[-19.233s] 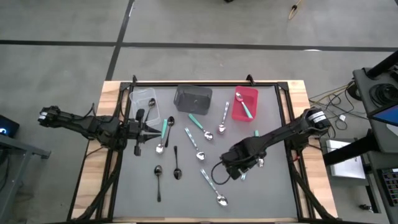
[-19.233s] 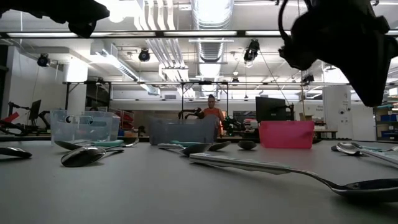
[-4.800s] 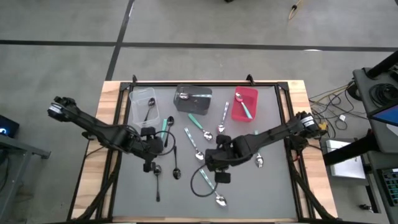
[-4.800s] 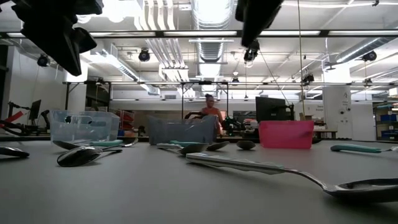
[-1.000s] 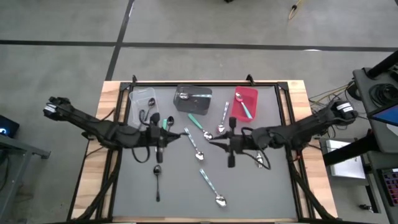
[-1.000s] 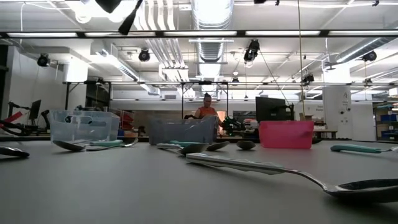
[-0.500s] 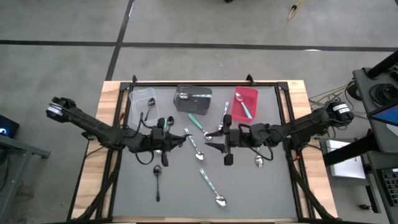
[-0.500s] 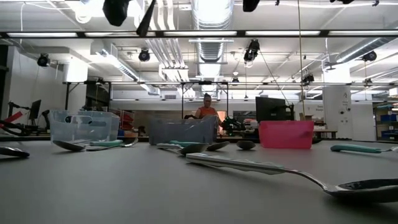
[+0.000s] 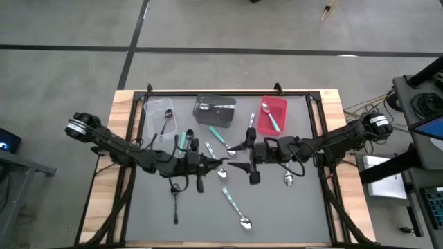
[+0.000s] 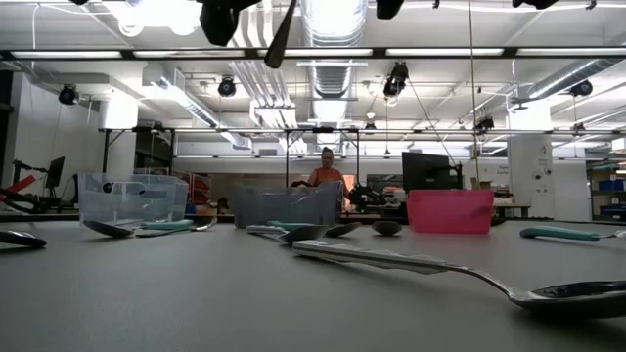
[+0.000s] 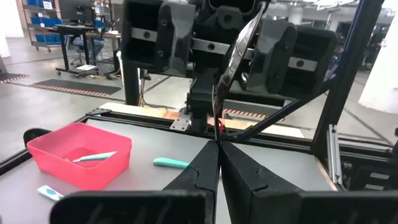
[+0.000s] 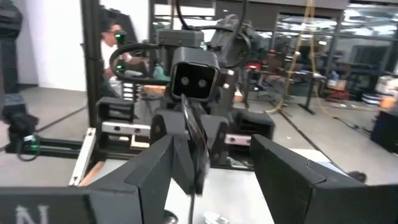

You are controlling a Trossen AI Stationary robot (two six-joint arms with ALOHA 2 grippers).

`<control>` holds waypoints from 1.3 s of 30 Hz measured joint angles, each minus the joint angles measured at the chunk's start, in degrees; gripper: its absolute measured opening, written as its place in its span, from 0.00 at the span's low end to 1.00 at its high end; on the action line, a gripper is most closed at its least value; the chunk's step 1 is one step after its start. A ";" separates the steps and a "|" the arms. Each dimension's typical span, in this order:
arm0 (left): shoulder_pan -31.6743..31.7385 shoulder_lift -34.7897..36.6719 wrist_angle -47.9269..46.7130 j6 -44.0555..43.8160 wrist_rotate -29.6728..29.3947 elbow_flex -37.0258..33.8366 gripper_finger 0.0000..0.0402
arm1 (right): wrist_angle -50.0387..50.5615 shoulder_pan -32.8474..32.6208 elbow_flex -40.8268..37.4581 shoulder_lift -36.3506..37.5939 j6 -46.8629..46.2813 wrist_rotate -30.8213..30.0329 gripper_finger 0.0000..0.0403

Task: Sort silverware by color (type)
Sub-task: Put the middle black spoon into the transparent bin

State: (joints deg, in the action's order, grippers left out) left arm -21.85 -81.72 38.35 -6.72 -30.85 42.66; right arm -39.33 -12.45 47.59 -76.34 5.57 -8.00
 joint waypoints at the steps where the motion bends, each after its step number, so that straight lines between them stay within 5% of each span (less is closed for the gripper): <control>1: 0.02 -0.82 0.06 0.37 0.00 0.93 0.00 | 0.01 0.00 0.00 0.00 0.20 0.48 0.51; 10: 0.26 -4.90 -0.01 1.75 0.00 5.31 0.00 | -0.41 0.00 0.00 -0.02 1.21 0.70 0.43; 20: 0.37 -5.07 -0.19 1.70 -0.20 5.31 0.00 | -0.42 -0.02 0.00 -0.02 5.43 0.63 0.05; 30: 0.53 -4.72 -0.88 1.78 -0.26 5.31 0.03 | -0.38 0.00 0.00 0.00 4.90 0.47 0.03; 39: 0.57 -3.86 -3.51 4.60 -3.50 5.24 0.24 | 0.01 0.02 0.00 0.02 4.16 -0.95 0.02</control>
State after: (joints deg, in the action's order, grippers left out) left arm -21.28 -85.58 34.84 -2.12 -34.35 47.90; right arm -39.33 -12.43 47.59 -76.31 9.73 -8.94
